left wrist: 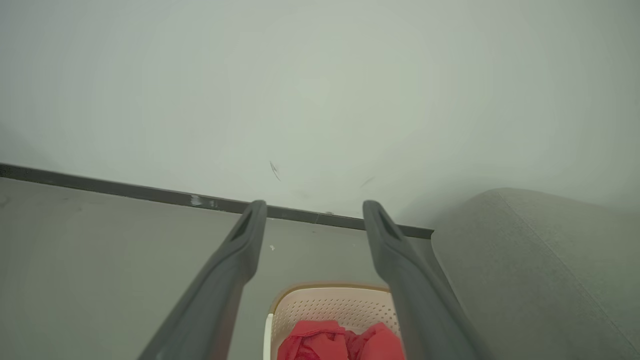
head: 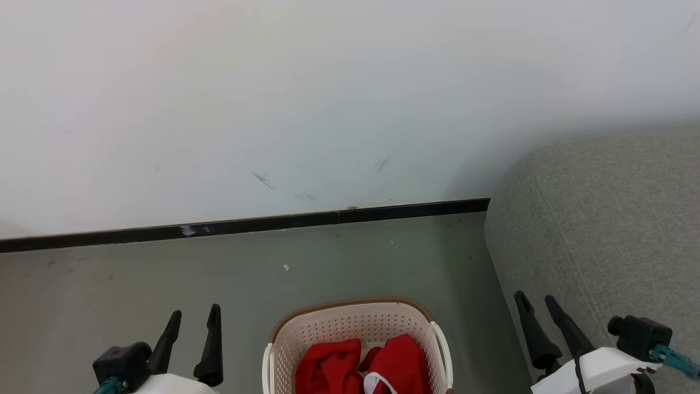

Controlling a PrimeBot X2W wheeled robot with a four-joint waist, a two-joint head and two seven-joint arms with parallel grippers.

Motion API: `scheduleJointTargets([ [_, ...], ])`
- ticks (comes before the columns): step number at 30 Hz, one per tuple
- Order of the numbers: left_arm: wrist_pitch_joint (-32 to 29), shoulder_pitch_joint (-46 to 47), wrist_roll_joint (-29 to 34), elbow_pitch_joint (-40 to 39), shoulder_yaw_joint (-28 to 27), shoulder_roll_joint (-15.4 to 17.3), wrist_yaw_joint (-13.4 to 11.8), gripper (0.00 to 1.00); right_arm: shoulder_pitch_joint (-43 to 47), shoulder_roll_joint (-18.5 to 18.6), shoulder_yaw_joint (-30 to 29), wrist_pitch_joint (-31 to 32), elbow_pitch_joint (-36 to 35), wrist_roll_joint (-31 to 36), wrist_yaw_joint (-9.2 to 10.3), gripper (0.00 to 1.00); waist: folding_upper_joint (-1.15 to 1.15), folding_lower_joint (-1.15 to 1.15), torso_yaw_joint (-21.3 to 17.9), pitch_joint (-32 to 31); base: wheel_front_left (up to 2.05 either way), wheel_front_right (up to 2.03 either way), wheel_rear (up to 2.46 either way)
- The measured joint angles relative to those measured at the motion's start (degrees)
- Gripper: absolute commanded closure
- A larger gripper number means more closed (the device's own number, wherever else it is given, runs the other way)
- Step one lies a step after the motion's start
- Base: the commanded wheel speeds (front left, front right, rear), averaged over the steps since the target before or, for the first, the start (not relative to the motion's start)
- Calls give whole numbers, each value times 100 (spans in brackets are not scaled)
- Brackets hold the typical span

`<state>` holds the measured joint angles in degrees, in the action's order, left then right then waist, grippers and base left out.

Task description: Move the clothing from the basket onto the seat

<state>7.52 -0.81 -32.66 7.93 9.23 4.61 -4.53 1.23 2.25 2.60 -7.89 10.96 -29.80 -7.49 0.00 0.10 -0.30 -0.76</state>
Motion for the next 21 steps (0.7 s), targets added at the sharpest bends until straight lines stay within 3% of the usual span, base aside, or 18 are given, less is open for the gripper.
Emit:
scheduleJointTargets([
  [21,436,0,1735,-272,312,32,-492,0,113,0,250,-381,-307,1694,0,0,0,-6,0,45,0,0,0],
])
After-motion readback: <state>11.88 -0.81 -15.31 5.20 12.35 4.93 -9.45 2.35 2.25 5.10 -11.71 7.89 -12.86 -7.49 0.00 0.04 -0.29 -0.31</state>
